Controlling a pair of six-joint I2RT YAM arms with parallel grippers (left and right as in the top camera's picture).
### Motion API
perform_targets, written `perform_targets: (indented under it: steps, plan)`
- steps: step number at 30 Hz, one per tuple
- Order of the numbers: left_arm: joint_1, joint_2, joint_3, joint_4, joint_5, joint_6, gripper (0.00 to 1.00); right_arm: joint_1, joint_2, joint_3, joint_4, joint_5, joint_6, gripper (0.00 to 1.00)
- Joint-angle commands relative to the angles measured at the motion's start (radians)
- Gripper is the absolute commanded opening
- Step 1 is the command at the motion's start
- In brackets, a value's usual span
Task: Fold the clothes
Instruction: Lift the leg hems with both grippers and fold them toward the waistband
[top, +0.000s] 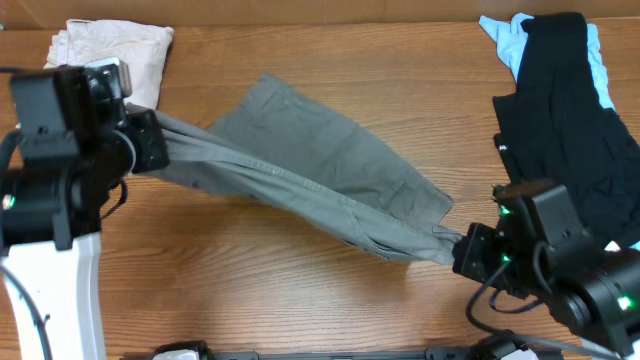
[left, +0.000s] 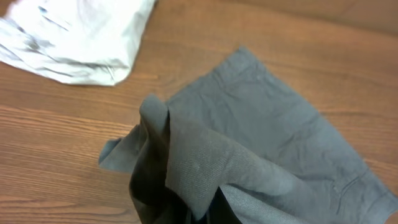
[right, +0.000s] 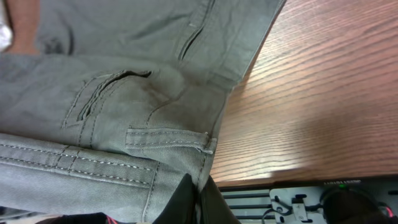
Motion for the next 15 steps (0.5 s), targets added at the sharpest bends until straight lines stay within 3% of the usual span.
perform_targets:
  steps: [1,9,15]
  plan:
    - [-0.014,0.096,0.020,0.005,-0.059,-0.002,0.04,-0.003,0.048,-0.031,-0.008,0.078,0.004,0.04]
    - [-0.085,0.308,0.020,0.091,-0.070,0.043,0.04,-0.041,0.154,-0.179,0.150,0.158,0.038,0.04]
    - [-0.126,0.475,0.020,0.346,-0.064,0.058,0.04,-0.175,0.189,-0.330,0.401,0.182,0.005,0.04]
